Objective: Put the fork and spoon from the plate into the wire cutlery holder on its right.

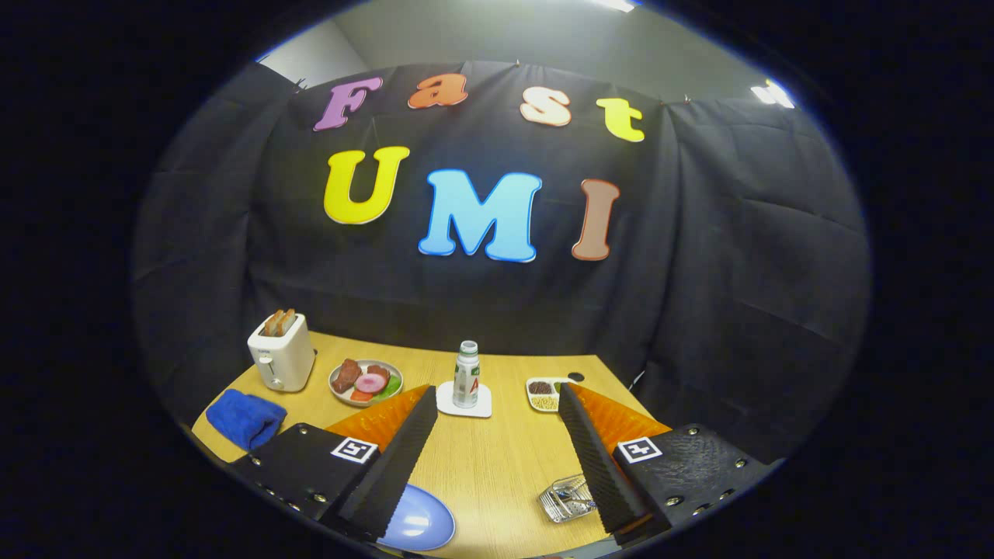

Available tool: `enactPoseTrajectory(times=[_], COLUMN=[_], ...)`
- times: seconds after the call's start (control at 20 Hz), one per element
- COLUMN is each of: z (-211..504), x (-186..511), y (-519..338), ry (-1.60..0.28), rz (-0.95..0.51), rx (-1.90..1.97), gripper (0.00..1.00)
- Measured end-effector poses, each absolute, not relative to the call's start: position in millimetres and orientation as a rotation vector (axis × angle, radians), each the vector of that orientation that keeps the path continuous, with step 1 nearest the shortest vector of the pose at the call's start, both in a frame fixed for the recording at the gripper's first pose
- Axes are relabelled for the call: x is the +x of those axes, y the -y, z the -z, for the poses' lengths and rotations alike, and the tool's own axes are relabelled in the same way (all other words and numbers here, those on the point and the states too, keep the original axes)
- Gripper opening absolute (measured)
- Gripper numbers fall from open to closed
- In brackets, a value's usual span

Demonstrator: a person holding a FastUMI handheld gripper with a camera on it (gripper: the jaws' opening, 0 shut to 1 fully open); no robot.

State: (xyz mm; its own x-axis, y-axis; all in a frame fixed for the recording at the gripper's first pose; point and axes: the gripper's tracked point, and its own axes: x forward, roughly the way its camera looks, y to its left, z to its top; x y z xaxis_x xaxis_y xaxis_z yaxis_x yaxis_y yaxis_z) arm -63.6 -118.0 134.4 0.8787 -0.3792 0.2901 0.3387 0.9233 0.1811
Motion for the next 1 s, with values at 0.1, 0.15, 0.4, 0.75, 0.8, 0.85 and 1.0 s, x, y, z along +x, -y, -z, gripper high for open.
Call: enactPoseTrajectory(times=[0.1,0.15,0.4,0.75,0.8,0.85,1.0], z=[-141,-145,-187,-192,-192,-192,-190], x=[-63,-64,-46,-51,-52,-54,-51], y=[106,100,34,-7,-9,-13,-28], ry=[0.358,0.364,0.49,0.513,0.517,0.524,0.535], rz=[0.358,0.344,0.182,0.108,0.11,0.104,0.071], rx=[0.102,0.087,0.087,0.076,0.077,0.082,0.121], gripper=[0.96,0.96,0.96,0.96,0.97,0.97,0.96])
